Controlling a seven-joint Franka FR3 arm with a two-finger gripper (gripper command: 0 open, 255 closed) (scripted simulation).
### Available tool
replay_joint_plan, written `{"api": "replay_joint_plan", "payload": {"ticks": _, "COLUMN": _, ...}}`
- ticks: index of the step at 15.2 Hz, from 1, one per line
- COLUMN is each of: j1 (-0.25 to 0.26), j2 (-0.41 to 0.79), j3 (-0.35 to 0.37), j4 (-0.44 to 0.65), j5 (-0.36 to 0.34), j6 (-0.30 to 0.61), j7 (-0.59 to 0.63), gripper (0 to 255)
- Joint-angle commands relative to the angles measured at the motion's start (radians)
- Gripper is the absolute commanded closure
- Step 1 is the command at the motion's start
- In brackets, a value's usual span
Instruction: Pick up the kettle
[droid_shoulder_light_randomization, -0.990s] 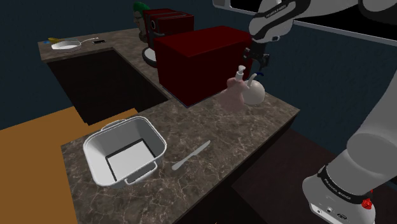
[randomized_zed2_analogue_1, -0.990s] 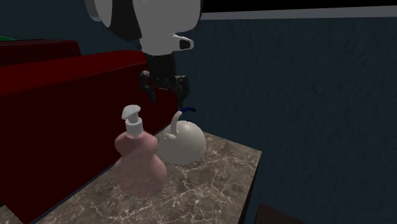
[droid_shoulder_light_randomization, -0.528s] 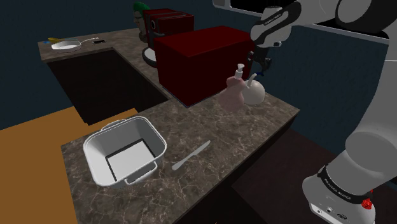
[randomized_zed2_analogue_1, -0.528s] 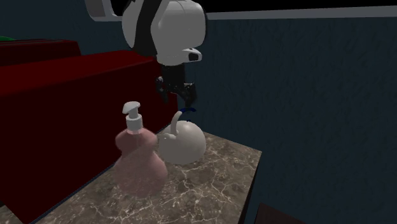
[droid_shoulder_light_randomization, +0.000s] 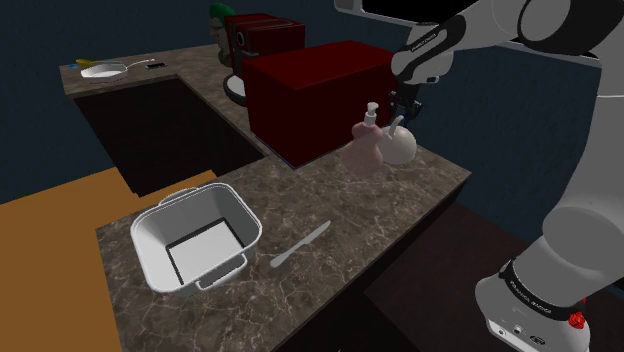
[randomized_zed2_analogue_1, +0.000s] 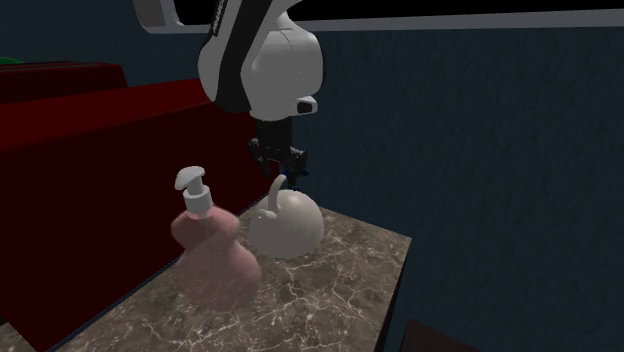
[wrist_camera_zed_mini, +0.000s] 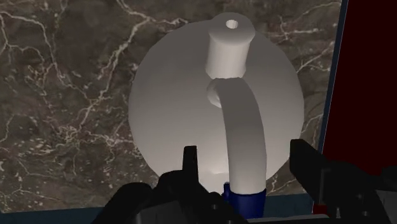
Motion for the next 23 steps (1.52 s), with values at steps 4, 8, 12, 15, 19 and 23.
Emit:
{"api": "replay_joint_plan", "payload": {"ticks": 4, "j1": -0.001, "j2": 0.002, "j3": 0.000, "j4": 0.000, "j5": 0.000, "j6": 0.003, "j7": -0.001, "gripper": 255}}
{"api": "replay_joint_plan", "payload": {"ticks": 8, "j1": -0.001, "j2": 0.002, "j3": 0.000, "j4": -0.001, "j5": 0.000, "j6": 0.003, "j7": -0.001, "gripper": 255}}
{"api": "replay_joint_plan", "payload": {"ticks": 12, "j1": 0.000, "j2": -0.020, "j3": -0.001, "j4": 0.010, "j5": -0.002, "j6": -0.030, "j7": -0.001, "gripper": 255}}
{"api": "replay_joint_plan", "payload": {"ticks": 15, "j1": 0.002, "j2": -0.040, "j3": -0.003, "j4": 0.023, "j5": -0.004, "j6": -0.062, "j7": -0.001, "gripper": 255}}
{"api": "replay_joint_plan", "payload": {"ticks": 19, "j1": 0.003, "j2": -0.065, "j3": -0.004, "j4": 0.042, "j5": -0.007, "j6": -0.106, "j7": -0.002, "gripper": 255}}
{"api": "replay_joint_plan", "payload": {"ticks": 23, "j1": 0.004, "j2": -0.087, "j3": -0.005, "j4": 0.066, "j5": -0.009, "j6": -0.151, "j7": -0.003, "gripper": 255}}
